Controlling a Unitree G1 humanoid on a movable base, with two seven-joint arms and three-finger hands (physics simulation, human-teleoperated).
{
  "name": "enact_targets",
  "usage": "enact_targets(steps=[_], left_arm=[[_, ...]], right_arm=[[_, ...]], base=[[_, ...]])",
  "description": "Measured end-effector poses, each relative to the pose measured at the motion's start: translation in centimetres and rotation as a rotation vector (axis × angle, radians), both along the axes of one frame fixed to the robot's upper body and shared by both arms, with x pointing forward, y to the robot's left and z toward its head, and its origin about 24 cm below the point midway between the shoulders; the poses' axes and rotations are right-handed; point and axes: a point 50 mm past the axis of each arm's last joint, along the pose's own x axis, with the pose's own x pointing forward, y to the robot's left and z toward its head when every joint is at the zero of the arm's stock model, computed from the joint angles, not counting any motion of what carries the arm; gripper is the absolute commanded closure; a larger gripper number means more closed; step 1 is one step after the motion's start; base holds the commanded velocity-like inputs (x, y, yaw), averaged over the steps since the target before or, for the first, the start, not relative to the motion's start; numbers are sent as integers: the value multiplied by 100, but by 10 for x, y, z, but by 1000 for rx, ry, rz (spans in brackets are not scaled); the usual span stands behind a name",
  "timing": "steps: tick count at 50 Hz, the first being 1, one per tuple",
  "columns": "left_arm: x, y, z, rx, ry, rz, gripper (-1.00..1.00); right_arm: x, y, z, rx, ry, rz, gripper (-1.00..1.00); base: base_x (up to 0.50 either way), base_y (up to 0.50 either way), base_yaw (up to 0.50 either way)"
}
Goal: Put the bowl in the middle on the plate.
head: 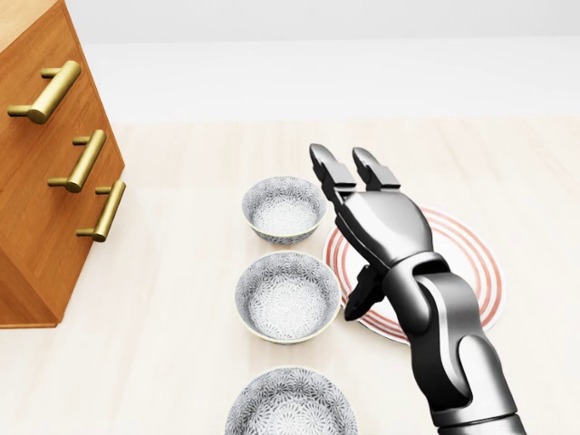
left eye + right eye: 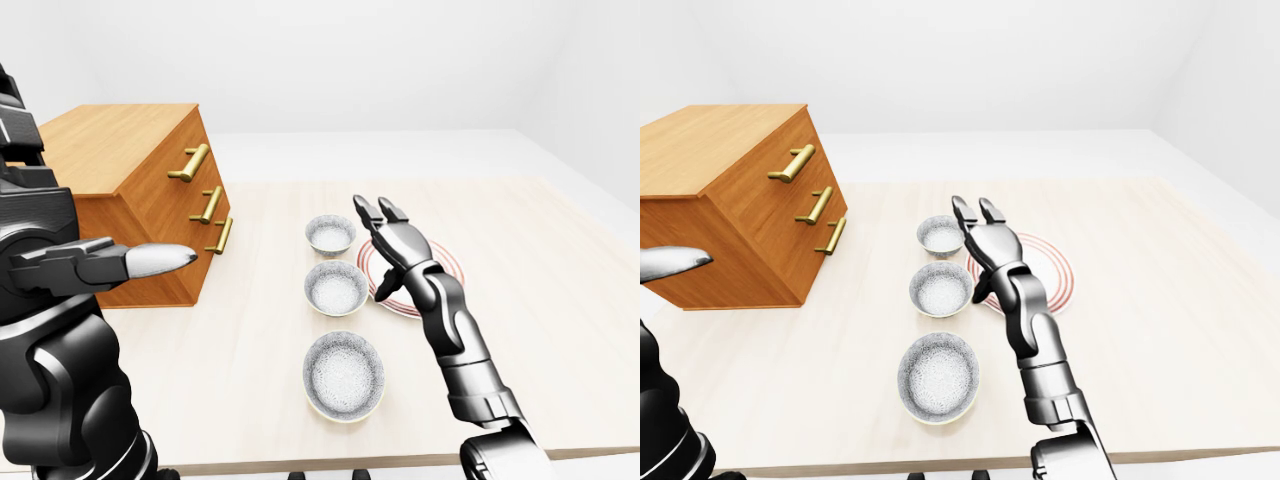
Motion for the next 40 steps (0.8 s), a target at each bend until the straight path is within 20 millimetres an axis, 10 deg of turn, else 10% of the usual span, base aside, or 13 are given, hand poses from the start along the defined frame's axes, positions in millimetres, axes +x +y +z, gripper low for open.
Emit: enact_targets(steps=[40], left_arm=[[-1,1,0,-6,-2,-1,-100]], right_arm=[[-8,9,-12,3,32,25,-100]], base=[[0,0,0]])
